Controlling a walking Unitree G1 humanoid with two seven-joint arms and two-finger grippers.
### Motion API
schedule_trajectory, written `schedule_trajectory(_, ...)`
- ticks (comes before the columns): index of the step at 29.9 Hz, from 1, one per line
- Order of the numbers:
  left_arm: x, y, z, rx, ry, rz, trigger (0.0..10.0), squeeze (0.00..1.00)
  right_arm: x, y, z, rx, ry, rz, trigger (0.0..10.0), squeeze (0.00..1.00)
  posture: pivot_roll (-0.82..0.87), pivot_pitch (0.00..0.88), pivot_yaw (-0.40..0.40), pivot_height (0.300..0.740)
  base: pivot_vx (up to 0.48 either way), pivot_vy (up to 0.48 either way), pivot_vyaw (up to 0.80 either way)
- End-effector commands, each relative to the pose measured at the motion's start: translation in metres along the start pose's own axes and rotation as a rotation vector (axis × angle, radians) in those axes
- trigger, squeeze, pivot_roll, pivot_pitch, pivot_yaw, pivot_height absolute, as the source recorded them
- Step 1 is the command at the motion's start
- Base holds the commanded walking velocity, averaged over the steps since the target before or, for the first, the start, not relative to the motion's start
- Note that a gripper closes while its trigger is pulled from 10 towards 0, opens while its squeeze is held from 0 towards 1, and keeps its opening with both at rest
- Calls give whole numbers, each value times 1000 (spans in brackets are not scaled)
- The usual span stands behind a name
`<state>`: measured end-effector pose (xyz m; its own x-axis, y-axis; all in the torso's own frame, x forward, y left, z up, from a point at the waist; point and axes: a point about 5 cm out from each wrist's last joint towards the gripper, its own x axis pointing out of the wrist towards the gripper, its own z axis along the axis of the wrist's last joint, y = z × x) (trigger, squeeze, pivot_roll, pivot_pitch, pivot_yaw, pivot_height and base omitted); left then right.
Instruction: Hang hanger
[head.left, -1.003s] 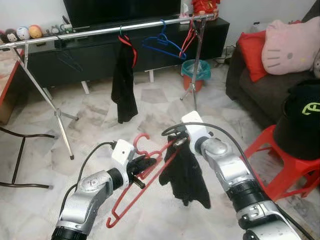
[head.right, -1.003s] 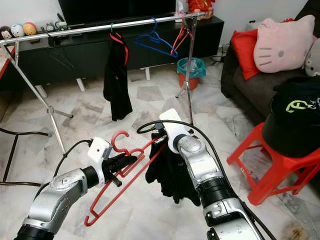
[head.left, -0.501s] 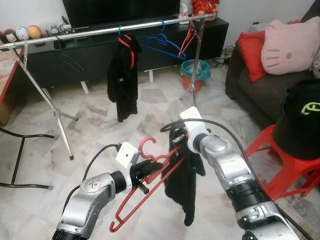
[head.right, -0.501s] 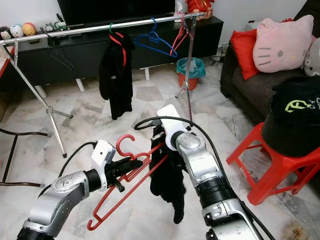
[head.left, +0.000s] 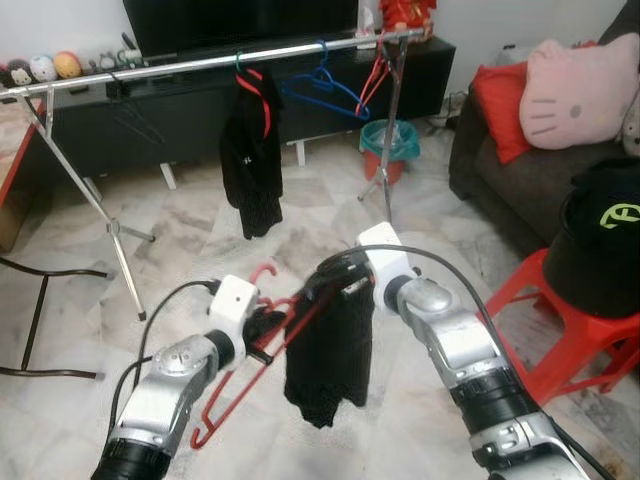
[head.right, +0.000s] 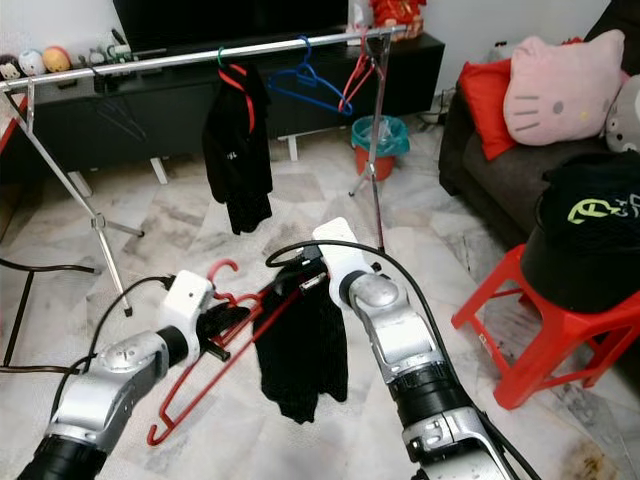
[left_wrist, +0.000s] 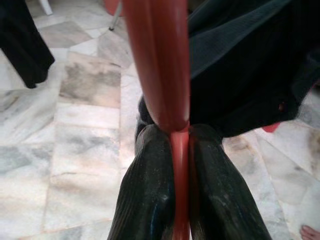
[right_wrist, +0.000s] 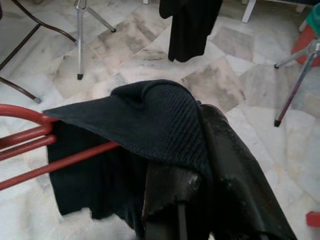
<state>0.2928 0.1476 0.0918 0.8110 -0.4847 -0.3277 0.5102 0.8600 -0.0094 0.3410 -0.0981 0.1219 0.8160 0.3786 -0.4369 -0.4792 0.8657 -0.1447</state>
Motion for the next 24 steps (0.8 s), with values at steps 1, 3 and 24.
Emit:
schedule_trajectory(1,-2,9,2,22,4,53,10000,0,-3,-2,9,-13,-37,-17,10000,0,-18,11,22,740,0,0,0)
schedule_trajectory(3,-2,11,3,17,-8,69,10000,0,-3,0,10,-14,-39,-6,10000,0,-19,12,21,740,0,0,0)
schedule_trajectory(24,-7,-40,15,-56,-119,-346,10000,0,-5,12,21,-51,-86,71,10000,0,-18,11,22,740,0,0,0)
